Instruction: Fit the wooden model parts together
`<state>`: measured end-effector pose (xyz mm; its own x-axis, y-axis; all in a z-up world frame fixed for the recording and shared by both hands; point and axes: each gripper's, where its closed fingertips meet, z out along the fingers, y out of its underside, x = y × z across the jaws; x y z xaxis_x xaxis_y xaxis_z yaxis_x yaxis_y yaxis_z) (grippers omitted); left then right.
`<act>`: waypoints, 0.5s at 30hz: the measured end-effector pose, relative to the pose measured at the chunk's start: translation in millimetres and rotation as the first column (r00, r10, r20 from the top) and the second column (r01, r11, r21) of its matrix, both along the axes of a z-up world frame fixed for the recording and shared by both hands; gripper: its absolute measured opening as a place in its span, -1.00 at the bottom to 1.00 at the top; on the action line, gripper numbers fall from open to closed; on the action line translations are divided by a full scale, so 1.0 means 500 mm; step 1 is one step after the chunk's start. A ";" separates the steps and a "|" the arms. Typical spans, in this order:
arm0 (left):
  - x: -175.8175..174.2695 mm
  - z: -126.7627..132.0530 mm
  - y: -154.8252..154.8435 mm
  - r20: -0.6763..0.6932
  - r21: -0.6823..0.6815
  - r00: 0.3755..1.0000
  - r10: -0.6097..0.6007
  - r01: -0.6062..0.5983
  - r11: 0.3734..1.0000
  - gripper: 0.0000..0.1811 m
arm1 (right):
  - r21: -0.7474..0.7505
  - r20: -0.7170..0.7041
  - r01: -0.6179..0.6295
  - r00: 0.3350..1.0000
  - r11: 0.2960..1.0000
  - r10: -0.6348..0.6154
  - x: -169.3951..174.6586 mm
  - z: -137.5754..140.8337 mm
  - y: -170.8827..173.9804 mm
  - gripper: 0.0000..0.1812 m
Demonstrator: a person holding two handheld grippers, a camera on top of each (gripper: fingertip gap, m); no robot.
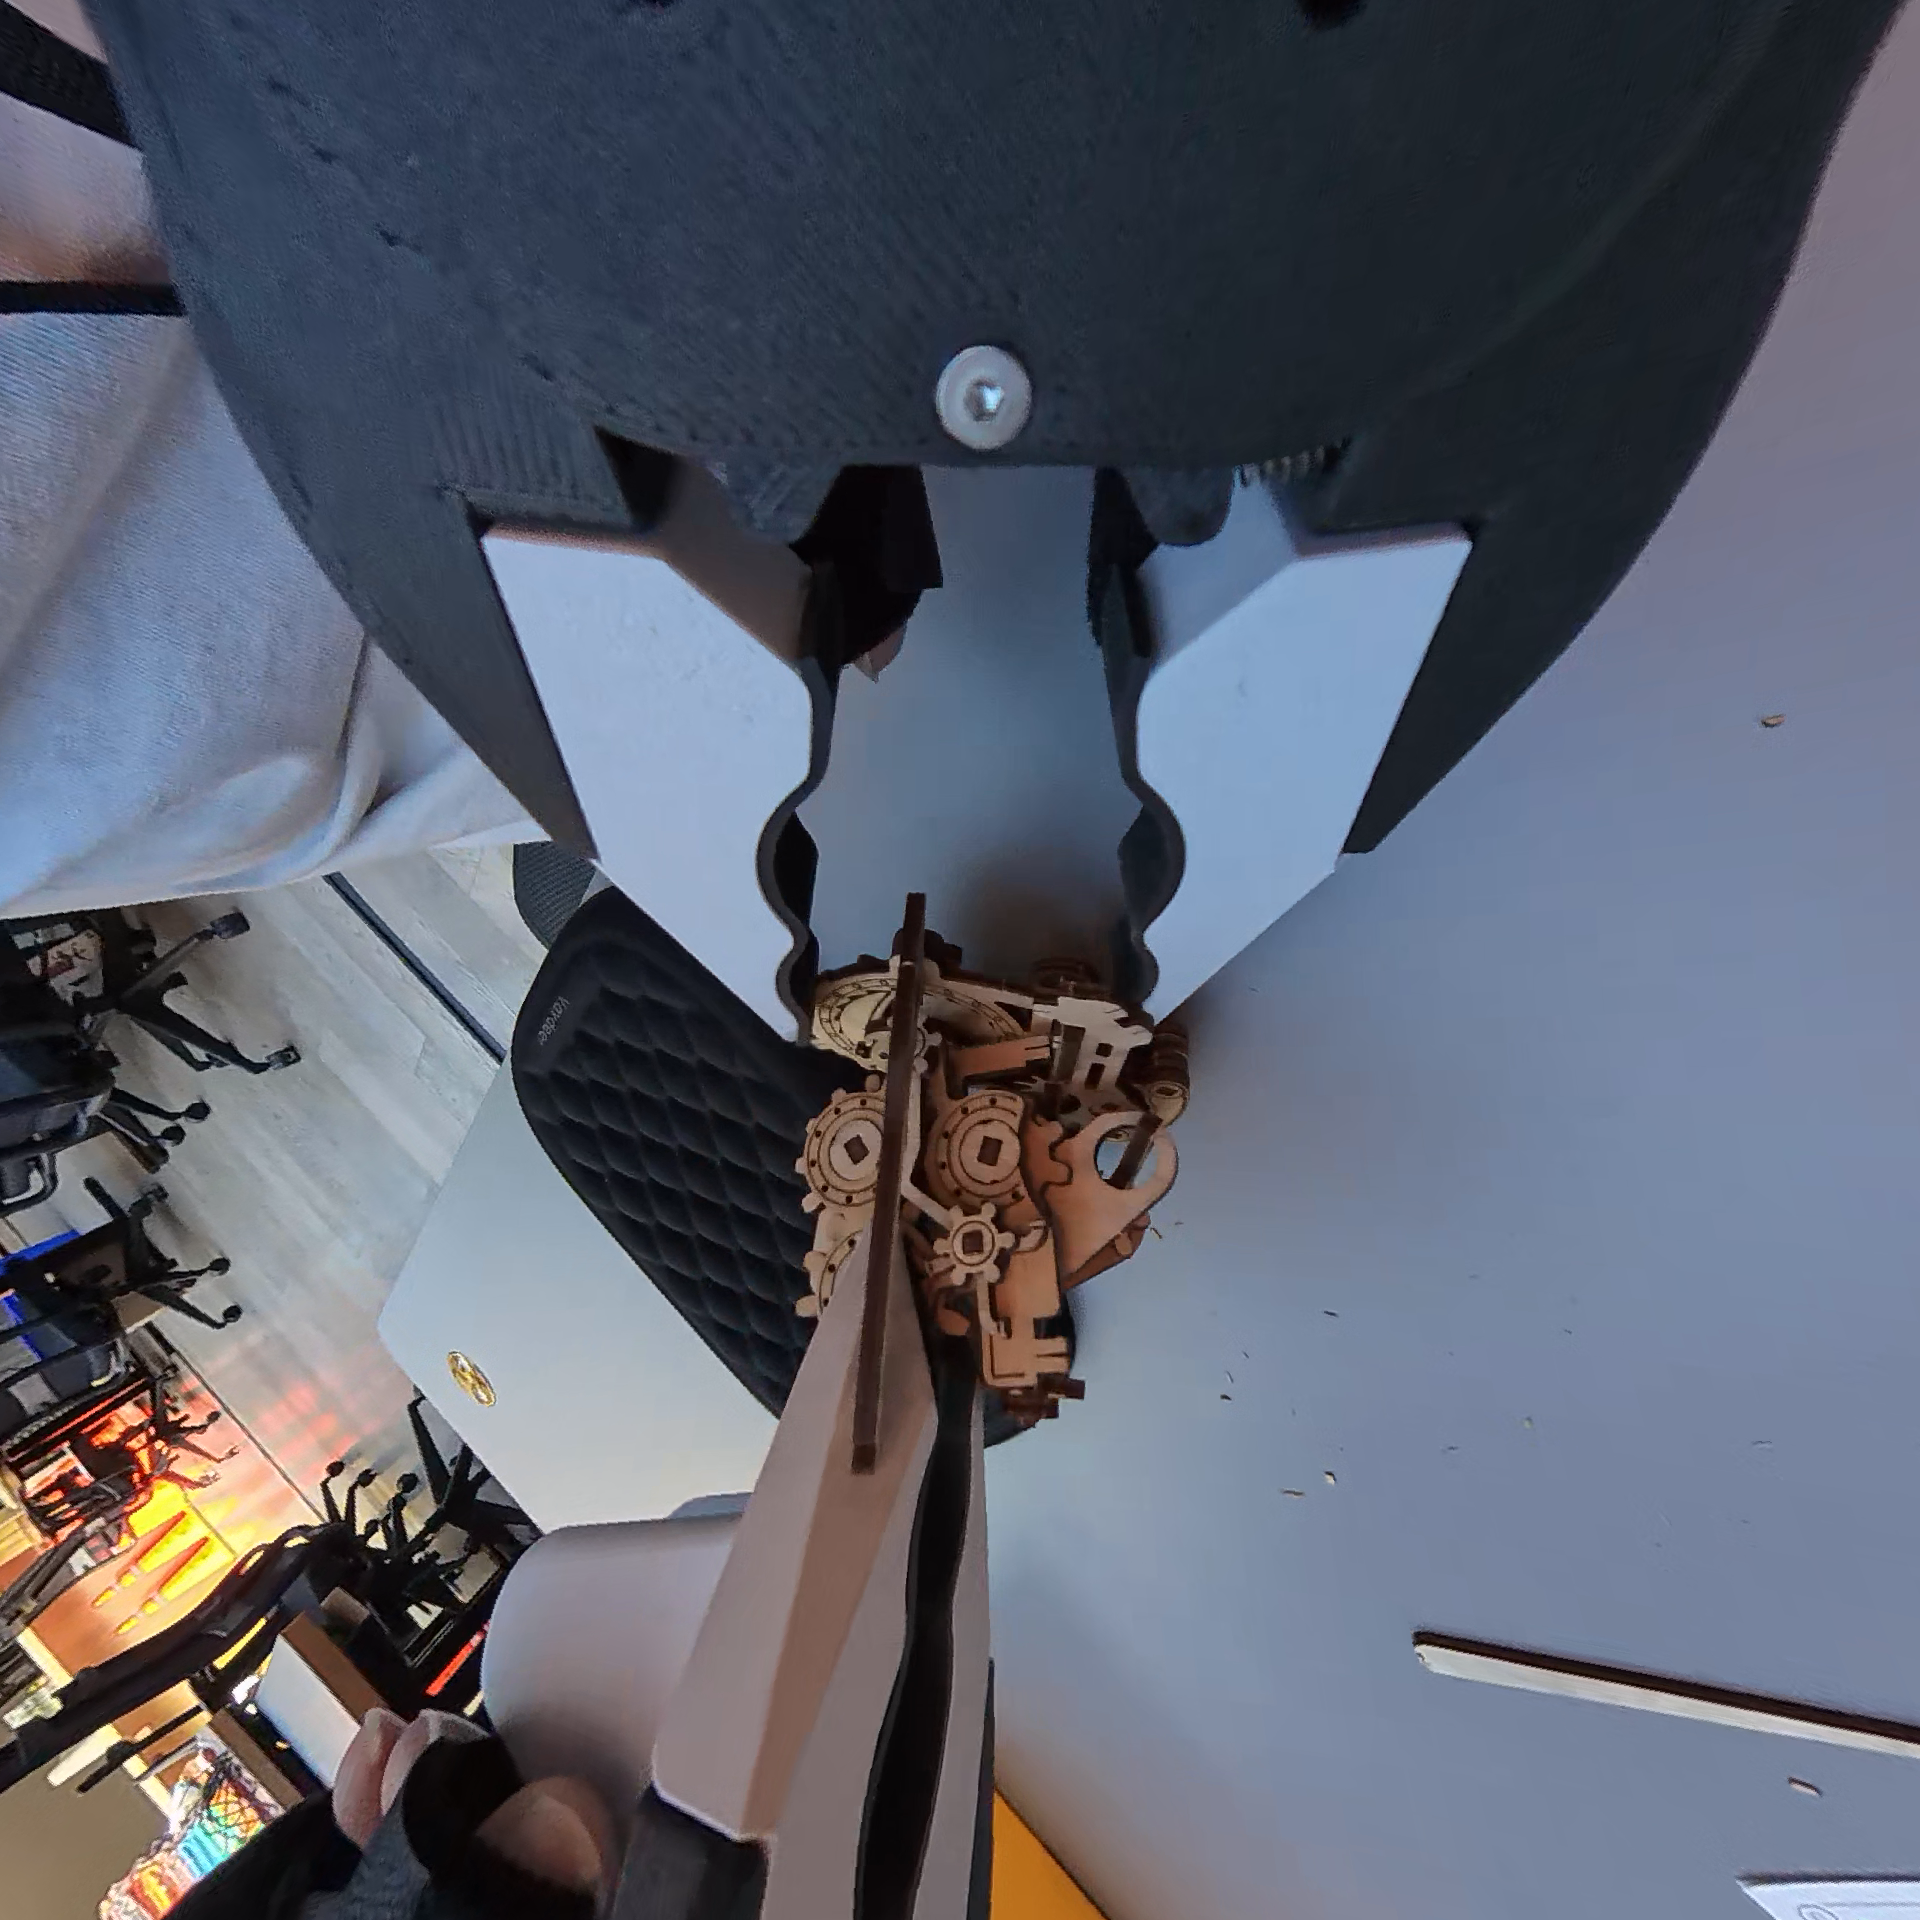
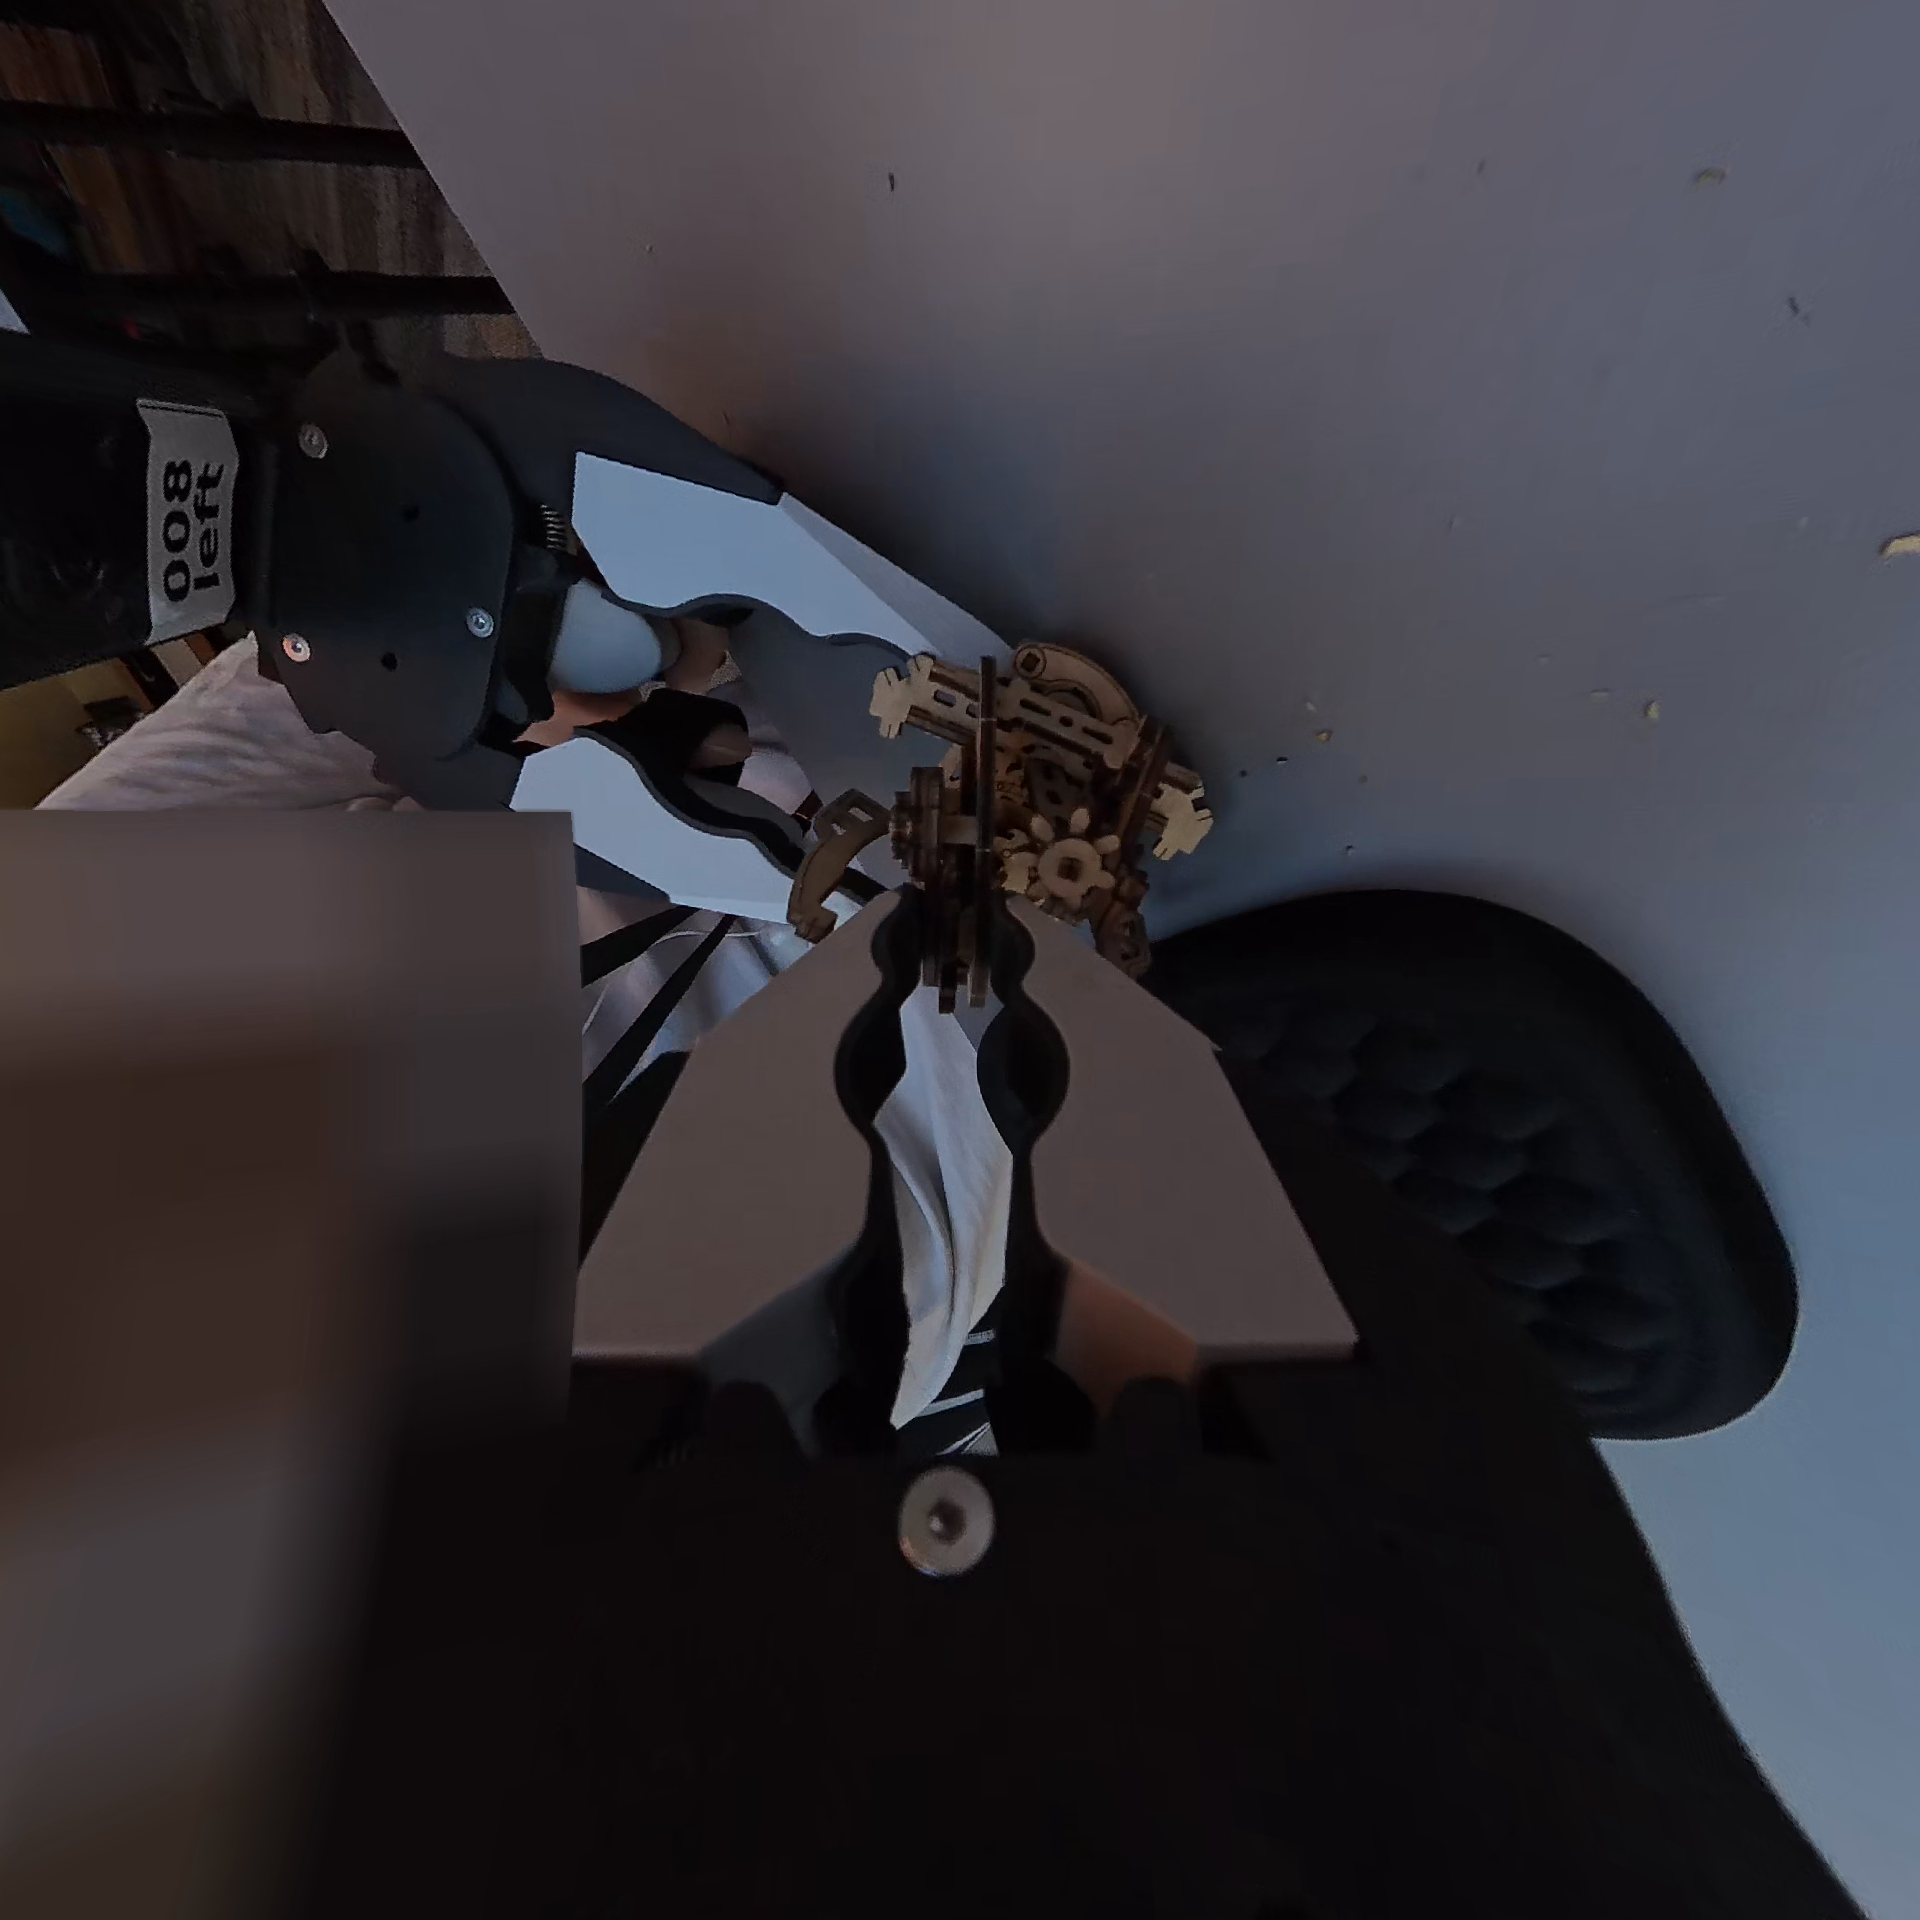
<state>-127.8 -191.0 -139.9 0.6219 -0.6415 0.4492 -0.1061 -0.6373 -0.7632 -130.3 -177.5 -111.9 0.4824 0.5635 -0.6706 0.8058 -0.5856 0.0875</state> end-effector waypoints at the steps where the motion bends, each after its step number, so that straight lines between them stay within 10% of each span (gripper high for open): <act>1: 0.001 0.000 0.001 0.000 0.001 1.000 0.008 -0.008 1.000 -0.38 | 0.002 -0.001 0.008 1.000 1.000 -0.008 -0.001 0.000 0.000 -0.88; 15: -0.006 -0.008 0.019 -0.099 0.061 0.989 0.110 -0.104 0.993 -0.50 | 0.031 0.037 0.120 0.992 0.992 -0.121 -0.006 -0.001 0.005 -0.88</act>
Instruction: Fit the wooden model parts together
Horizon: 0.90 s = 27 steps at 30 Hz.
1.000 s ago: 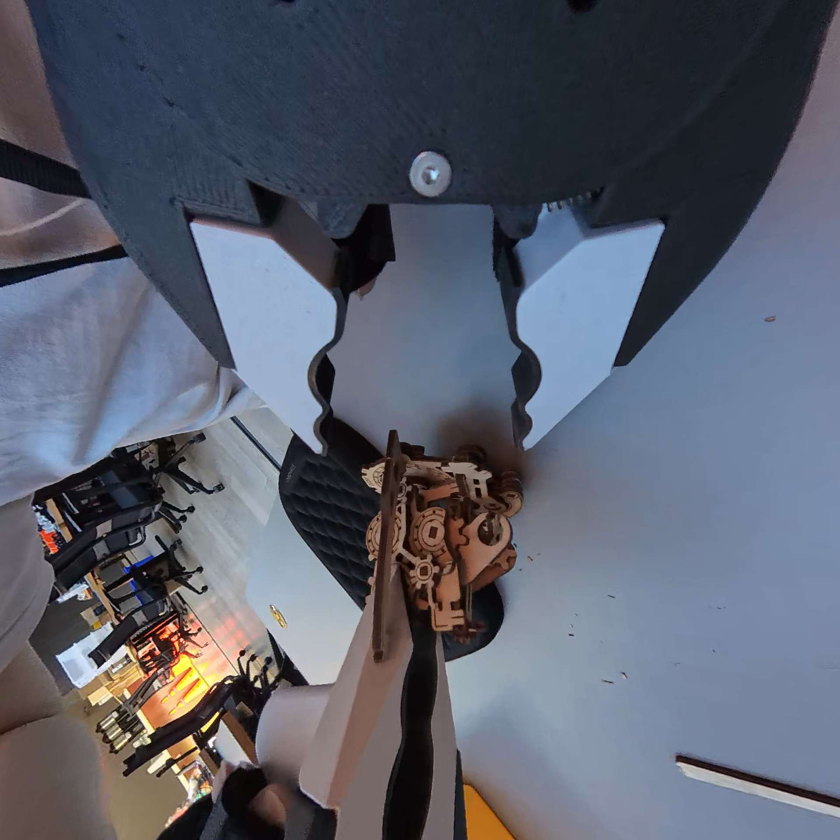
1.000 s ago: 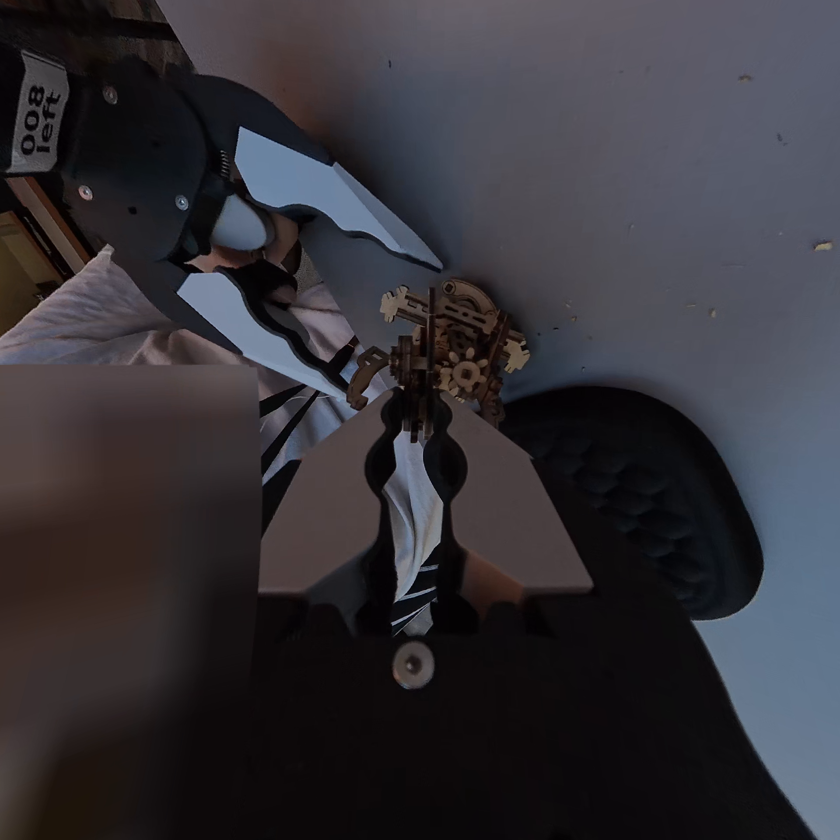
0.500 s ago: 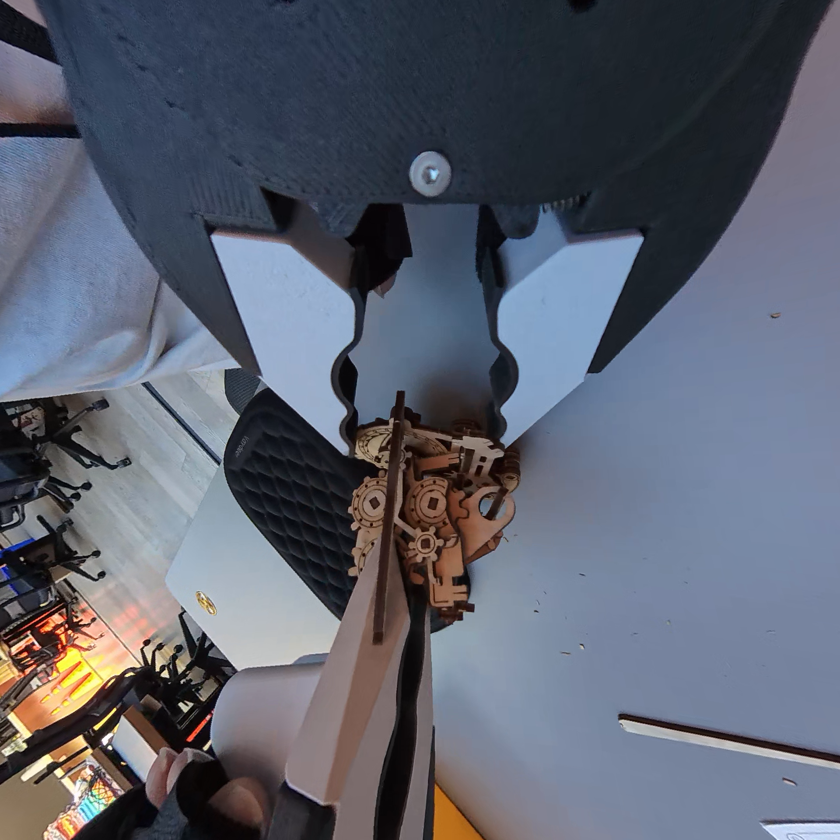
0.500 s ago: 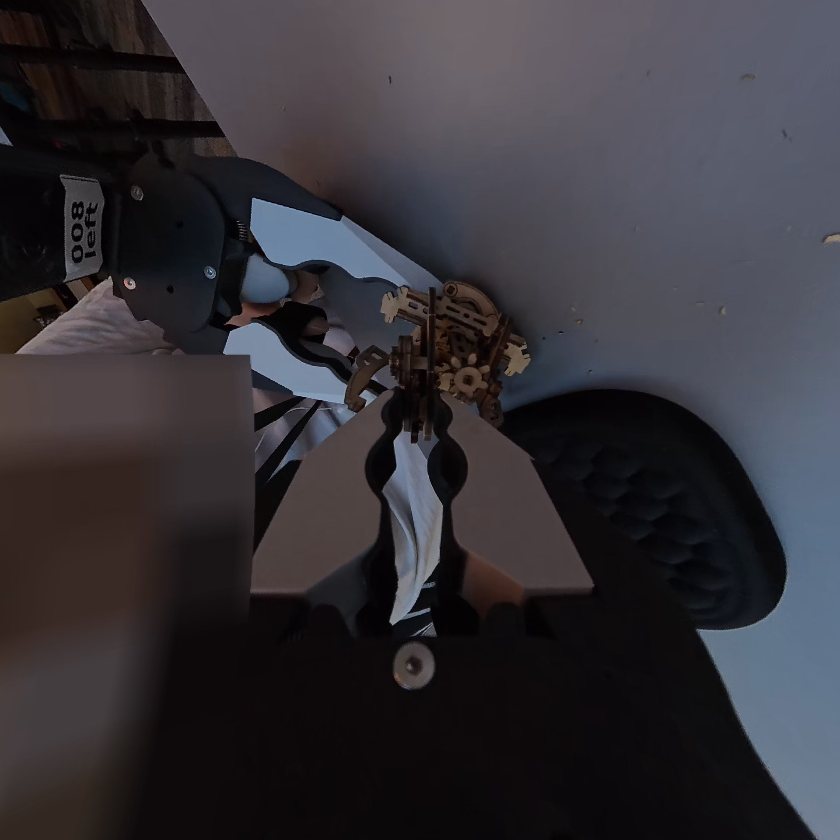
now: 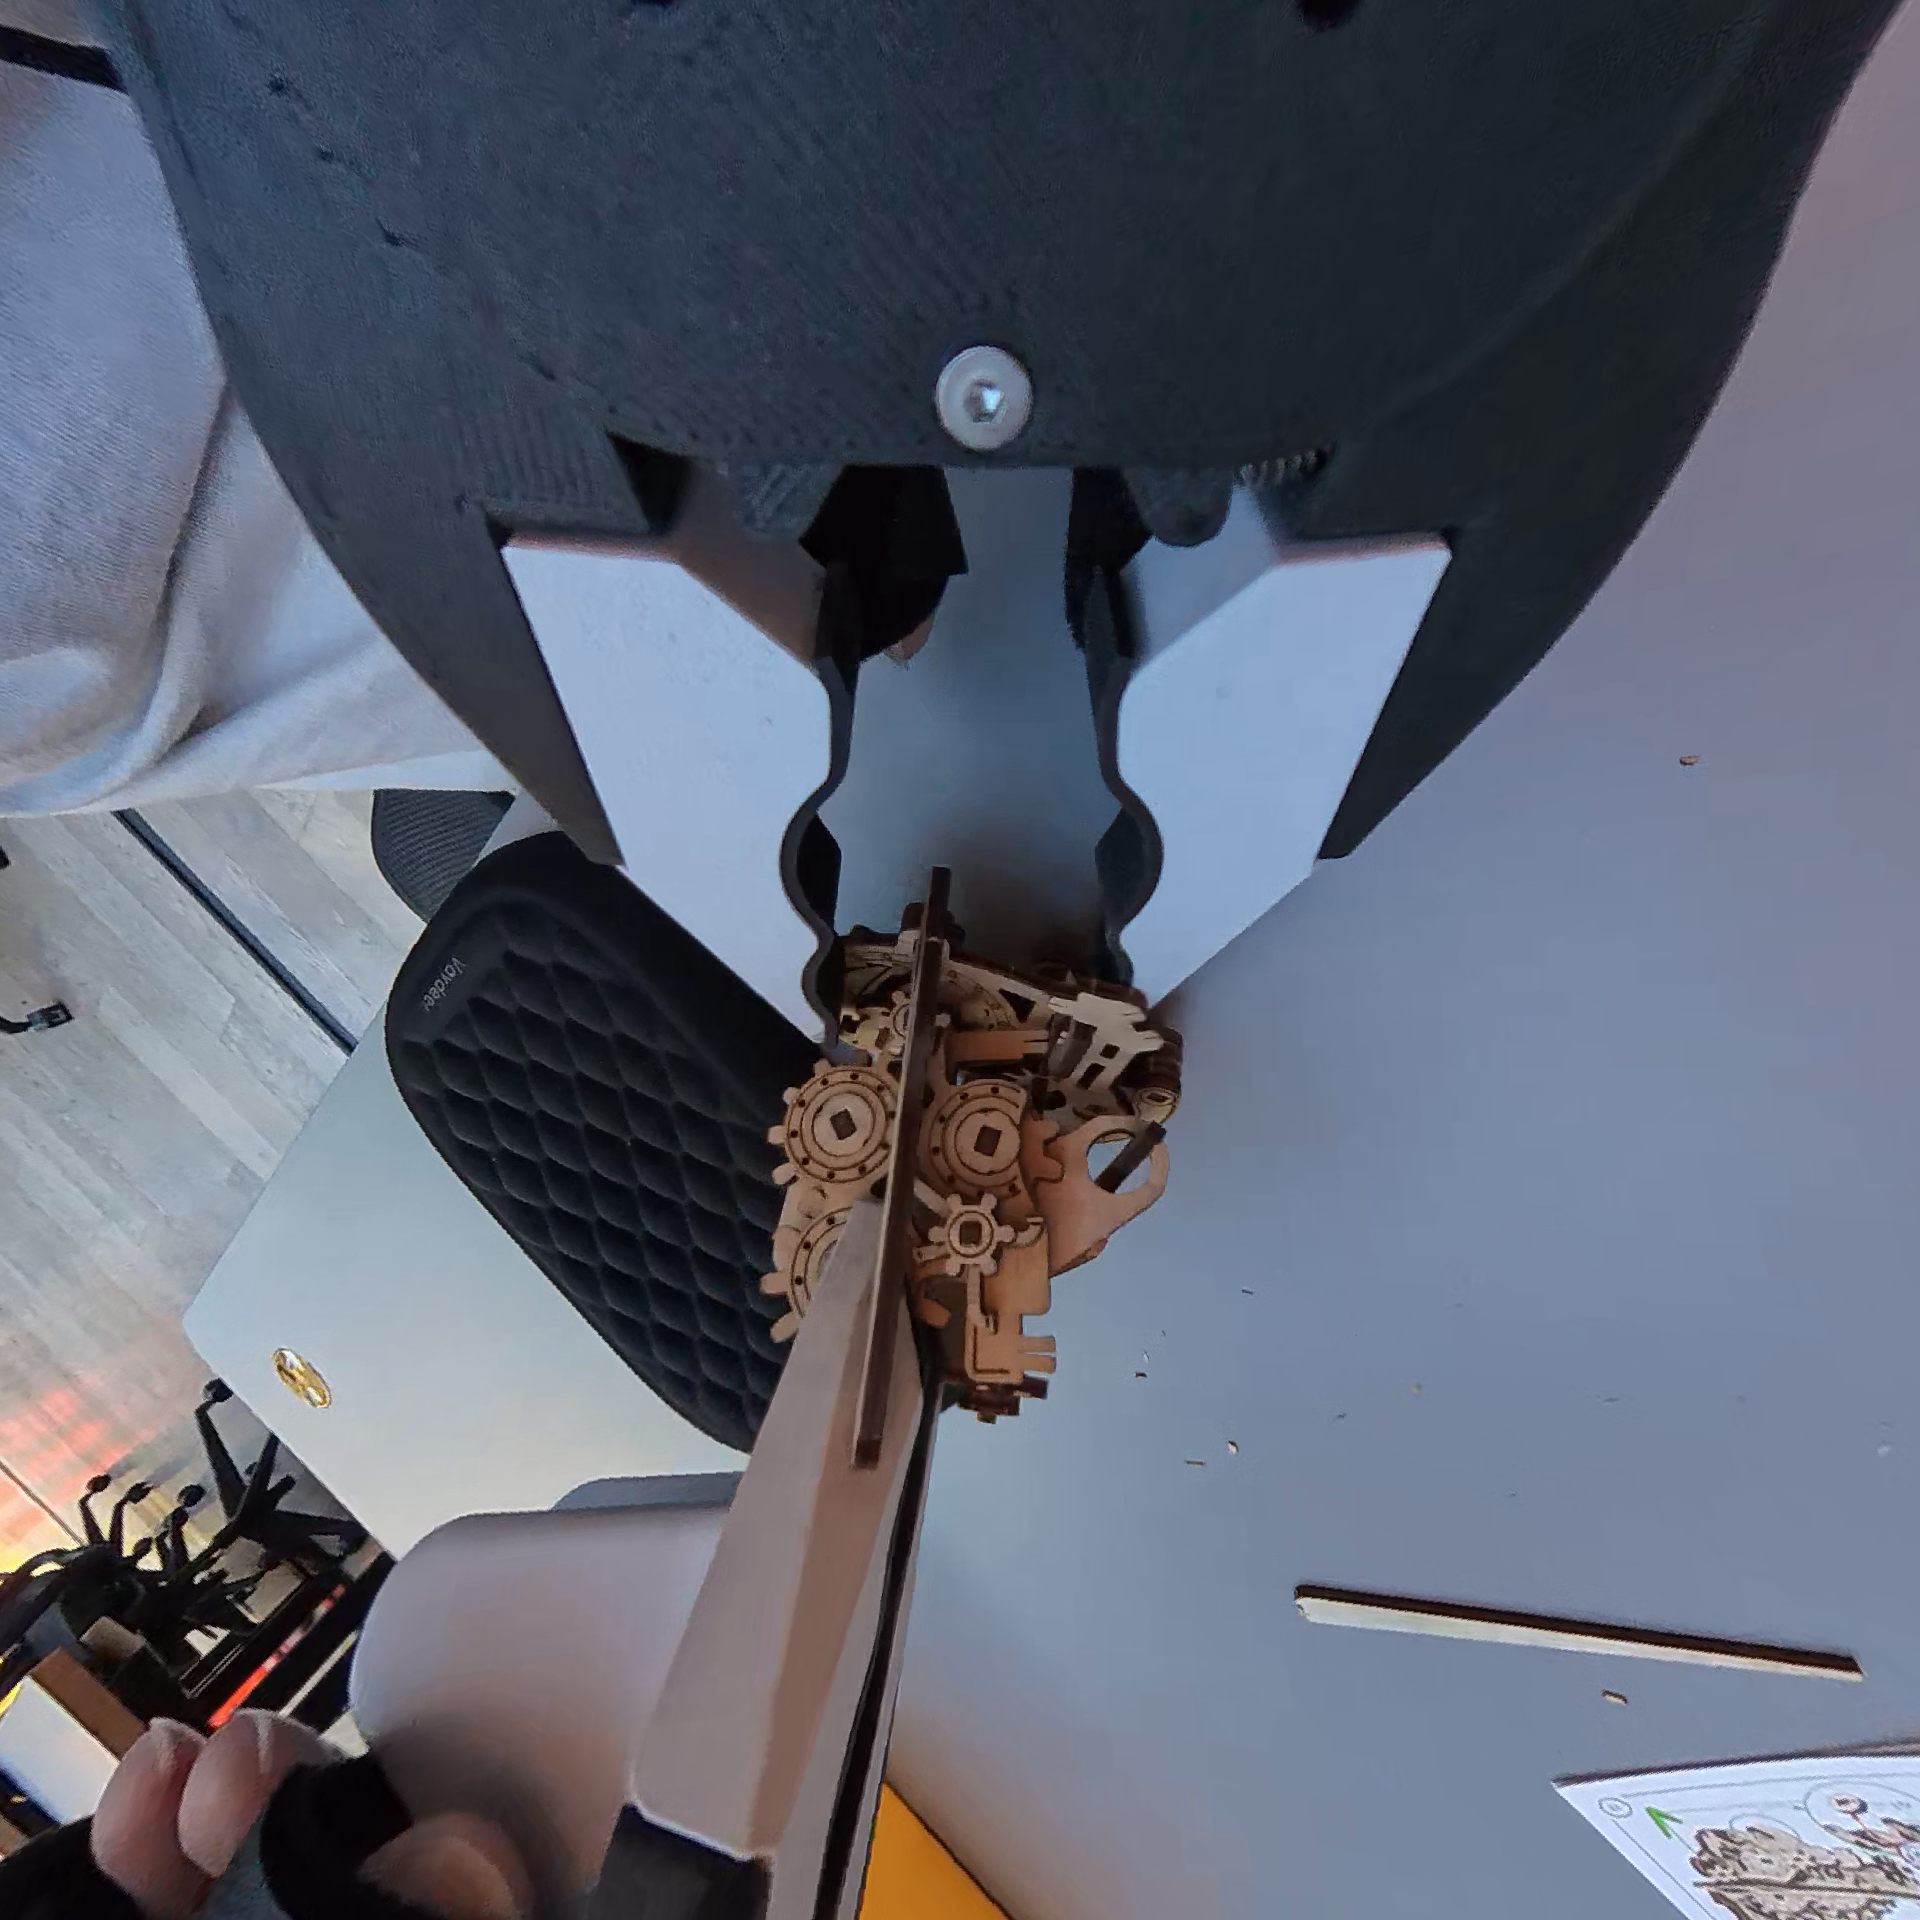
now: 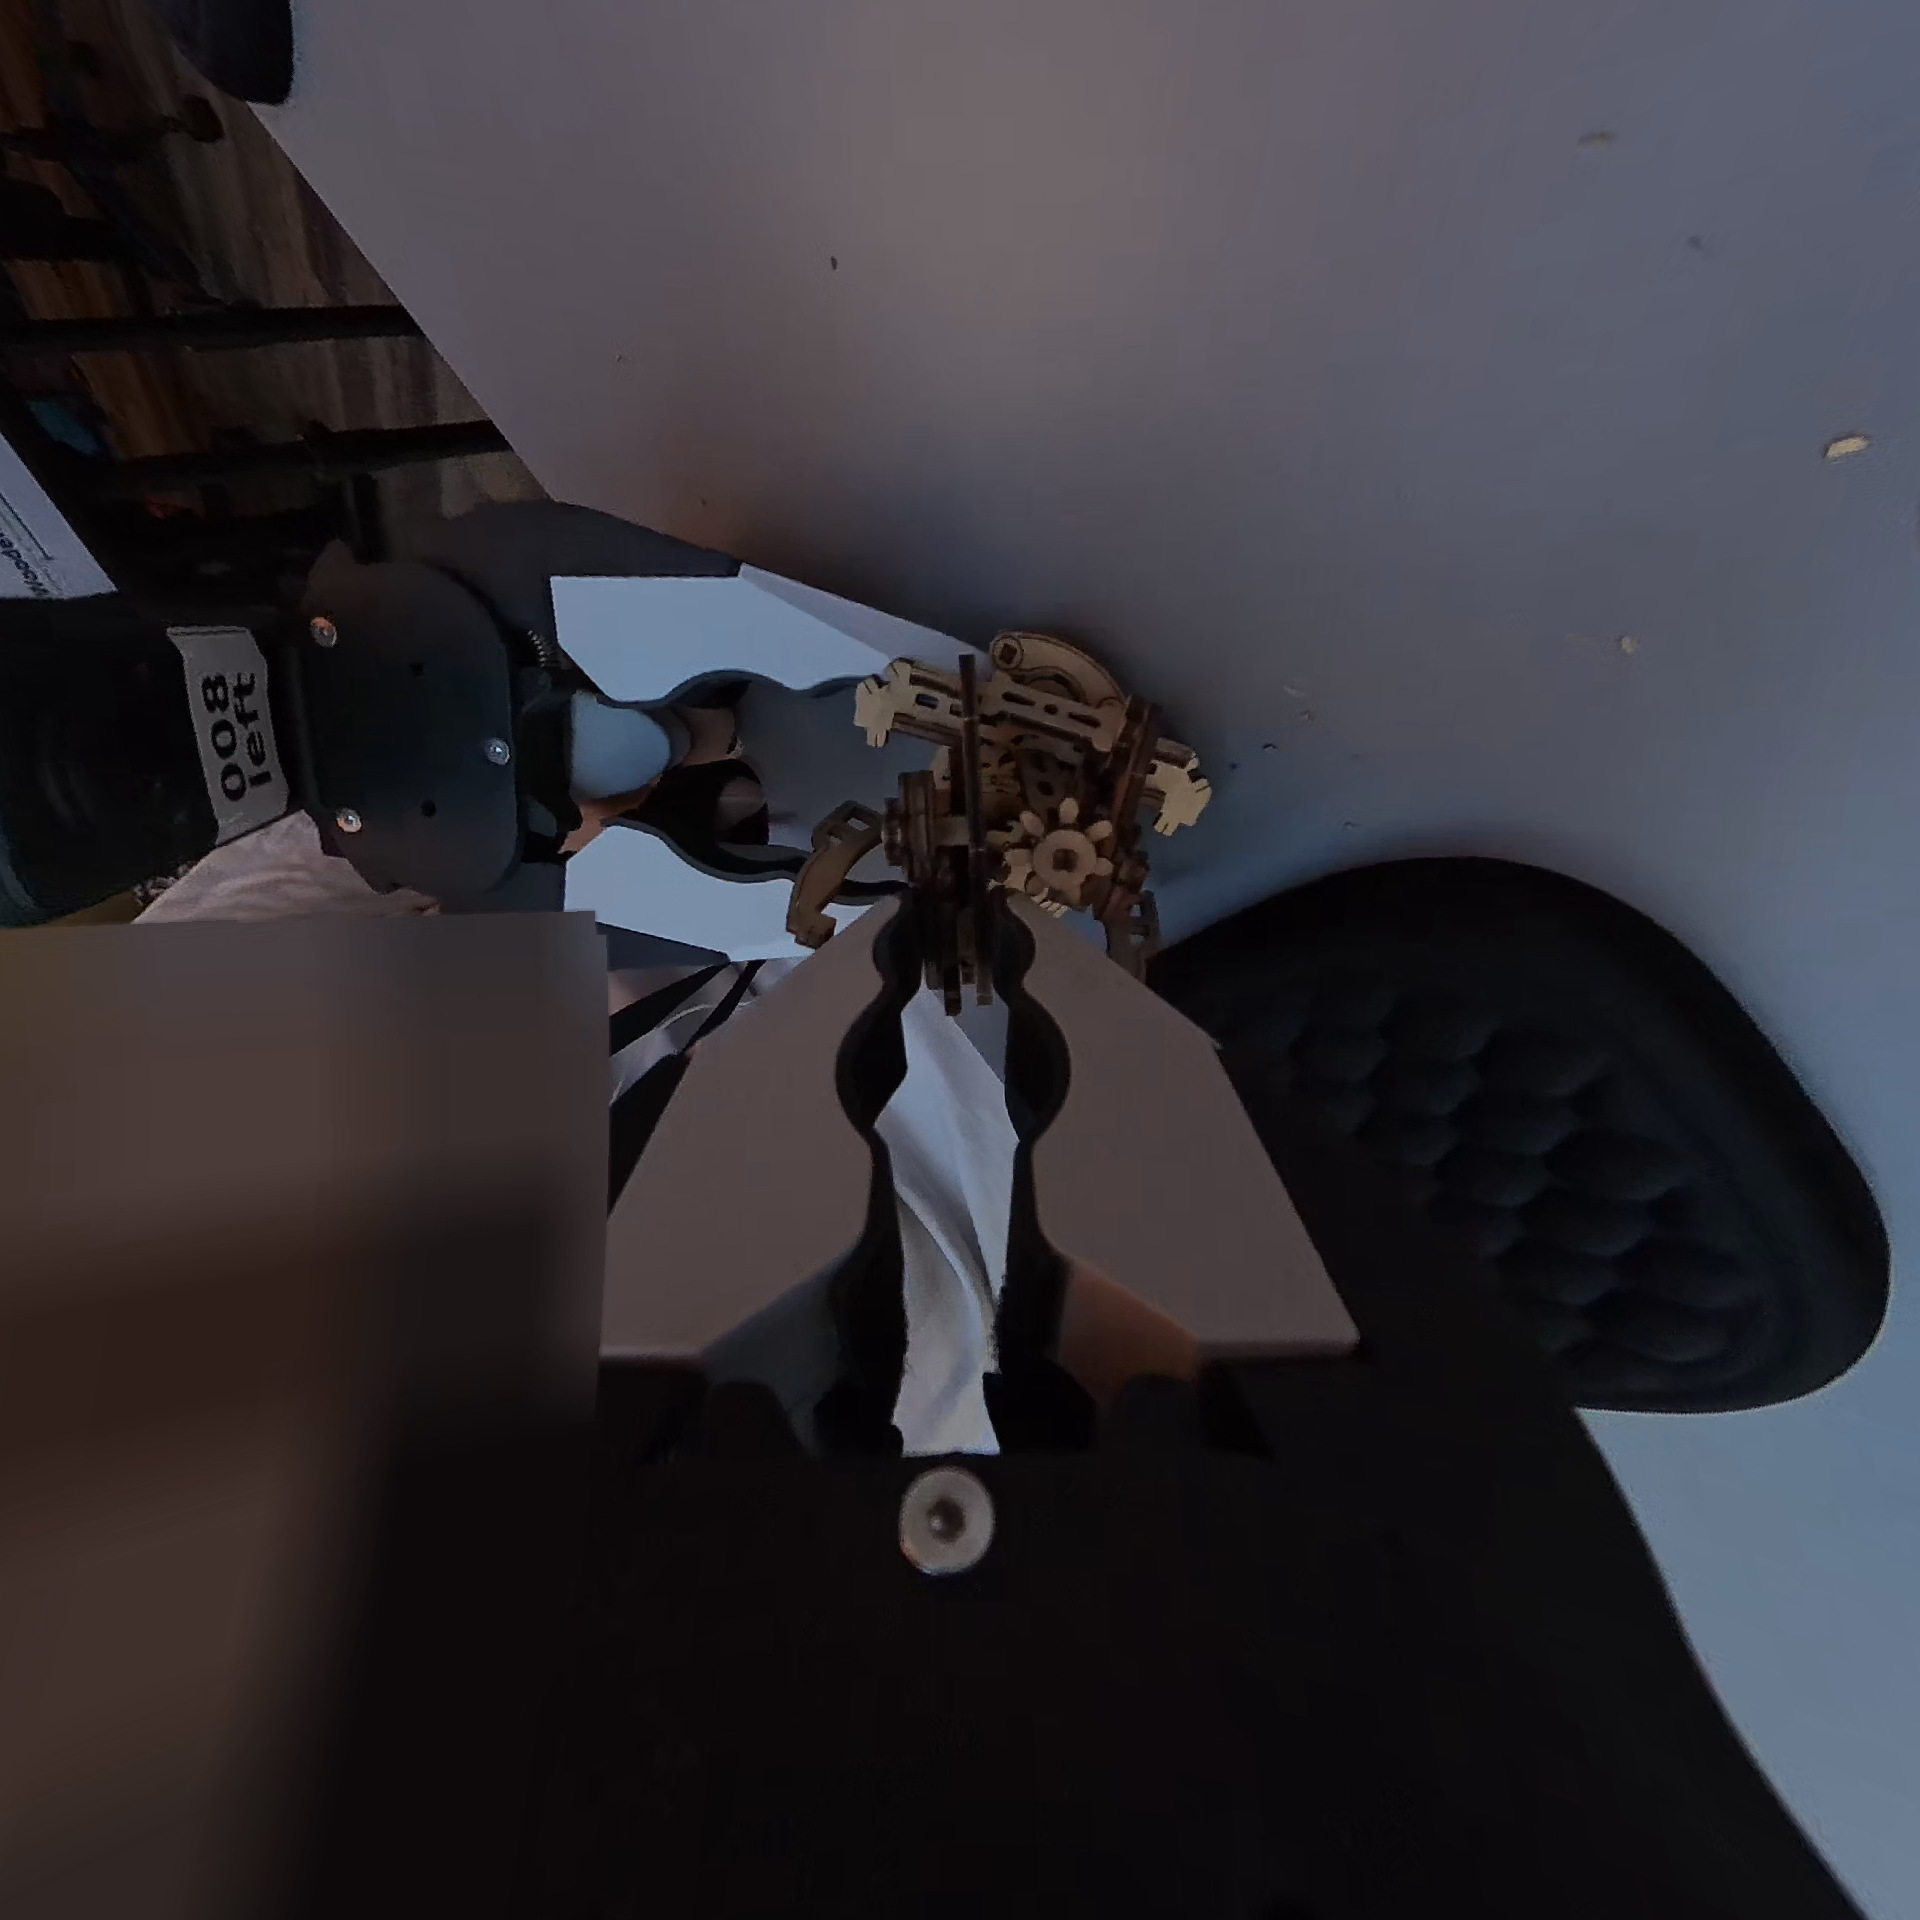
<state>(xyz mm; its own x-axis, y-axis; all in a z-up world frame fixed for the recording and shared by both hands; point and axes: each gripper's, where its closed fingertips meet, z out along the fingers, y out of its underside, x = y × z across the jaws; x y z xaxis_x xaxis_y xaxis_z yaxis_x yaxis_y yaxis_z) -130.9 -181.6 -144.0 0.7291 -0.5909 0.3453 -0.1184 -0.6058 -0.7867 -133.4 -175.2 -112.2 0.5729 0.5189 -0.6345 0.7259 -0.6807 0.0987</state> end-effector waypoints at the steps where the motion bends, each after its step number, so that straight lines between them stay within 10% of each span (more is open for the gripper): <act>1: 0.002 -0.001 0.000 -0.011 0.008 1.000 0.000 0.000 1.000 -0.49 | 0.001 0.003 0.016 1.000 1.000 -0.016 0.000 0.000 0.001 -0.88; 27: -0.031 0.009 -0.020 0.126 -0.028 0.992 0.030 -0.027 0.999 -0.32 | 0.037 -0.020 0.004 1.000 0.999 -0.003 -0.034 0.003 -0.011 -0.88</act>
